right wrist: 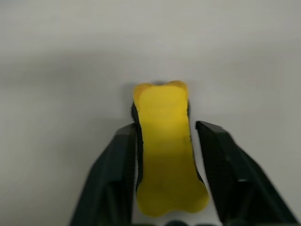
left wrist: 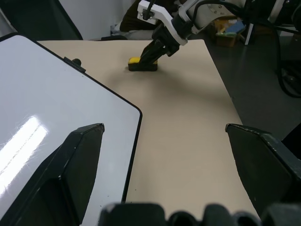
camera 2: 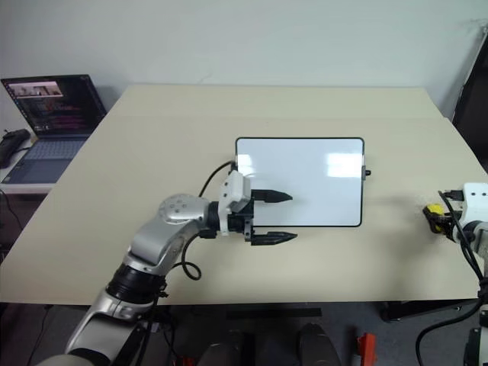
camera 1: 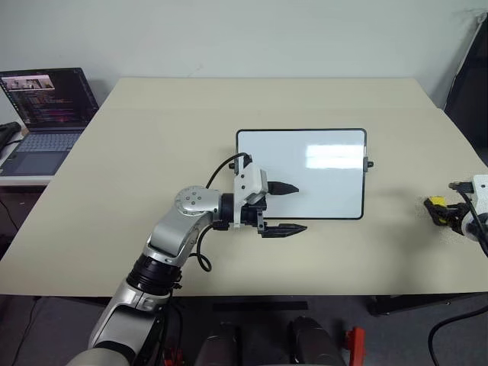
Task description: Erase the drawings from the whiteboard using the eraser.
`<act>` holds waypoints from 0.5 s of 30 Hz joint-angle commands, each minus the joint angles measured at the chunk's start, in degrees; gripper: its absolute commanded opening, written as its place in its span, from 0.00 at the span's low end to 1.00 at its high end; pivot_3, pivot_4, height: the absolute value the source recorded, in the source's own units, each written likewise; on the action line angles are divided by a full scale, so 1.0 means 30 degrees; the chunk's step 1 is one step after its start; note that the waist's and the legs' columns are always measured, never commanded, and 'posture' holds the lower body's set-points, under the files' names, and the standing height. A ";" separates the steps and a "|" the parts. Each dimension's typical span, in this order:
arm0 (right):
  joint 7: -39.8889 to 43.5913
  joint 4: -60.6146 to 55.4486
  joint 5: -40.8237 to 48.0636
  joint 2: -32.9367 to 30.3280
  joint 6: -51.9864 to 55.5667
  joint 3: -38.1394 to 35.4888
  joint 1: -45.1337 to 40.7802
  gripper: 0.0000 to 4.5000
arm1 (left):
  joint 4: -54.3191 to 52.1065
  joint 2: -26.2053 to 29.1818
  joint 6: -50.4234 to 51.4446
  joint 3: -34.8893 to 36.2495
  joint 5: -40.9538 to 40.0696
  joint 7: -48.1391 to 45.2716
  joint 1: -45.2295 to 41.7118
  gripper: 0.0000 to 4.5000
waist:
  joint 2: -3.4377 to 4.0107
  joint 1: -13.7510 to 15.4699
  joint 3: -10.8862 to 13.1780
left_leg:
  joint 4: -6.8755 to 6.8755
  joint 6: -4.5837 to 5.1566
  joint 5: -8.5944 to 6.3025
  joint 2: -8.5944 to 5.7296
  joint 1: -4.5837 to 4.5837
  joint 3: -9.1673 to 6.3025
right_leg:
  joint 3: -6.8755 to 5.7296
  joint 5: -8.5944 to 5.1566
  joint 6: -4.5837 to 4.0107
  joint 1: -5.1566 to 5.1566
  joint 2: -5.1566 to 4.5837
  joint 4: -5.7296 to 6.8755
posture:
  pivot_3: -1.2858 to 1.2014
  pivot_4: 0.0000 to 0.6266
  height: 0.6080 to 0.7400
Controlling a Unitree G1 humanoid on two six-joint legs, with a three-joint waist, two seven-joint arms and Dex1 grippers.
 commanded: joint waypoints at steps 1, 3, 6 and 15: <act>0.0234 -0.0343 -0.0099 -0.0610 -0.0289 -0.0110 -0.0372 0.80 | -0.0504 0.0184 -0.0207 0.0455 0.0000 0.0200 -0.0005 1.00 | 0.0000 0.0002 0.0000 | 0.0000 0.0000 0.0000 0.0001 -0.0001 0.0000 | 0.0001 0.0001 0.0002 0.0000 0.0000 -0.0001 | 0.52 0.24 1.00; 0.0321 -0.0535 -0.0050 -0.0751 -0.0187 -0.0206 -0.0346 0.96 | -0.0503 0.0248 -0.0216 0.0520 0.0011 0.0284 0.0054 1.00 | 0.0000 0.0005 0.0000 | 0.0001 0.0000 0.0000 0.0001 -0.0001 -0.0005 | -0.0001 0.0002 0.0004 0.0000 0.0000 0.0000 | 0.52 0.24 1.00; 0.0262 -0.1876 -0.0085 -0.1264 -0.0150 -0.0541 -0.0111 0.99 | -0.0681 0.0546 -0.0023 0.1081 -0.0216 0.0599 0.0268 1.00 | 0.0004 -0.0004 0.0001 | 0.0001 0.0000 0.0000 0.0000 0.0002 -0.0003 | -0.0001 0.0002 0.0004 0.0000 0.0002 0.0003 | 0.52 0.24 1.00; -0.1490 -0.5008 0.0568 0.2647 -0.5469 -0.1633 0.0078 0.99 | 0.0843 0.1573 -0.1349 0.5429 -0.0184 0.3407 0.1363 1.00 | -0.0007 -0.0079 0.0000 | 0.0002 -0.0002 -0.0001 0.0017 0.0005 -0.0024 | -0.0012 0.0002 0.0005 0.0000 0.0012 0.0001 | 0.52 0.24 1.00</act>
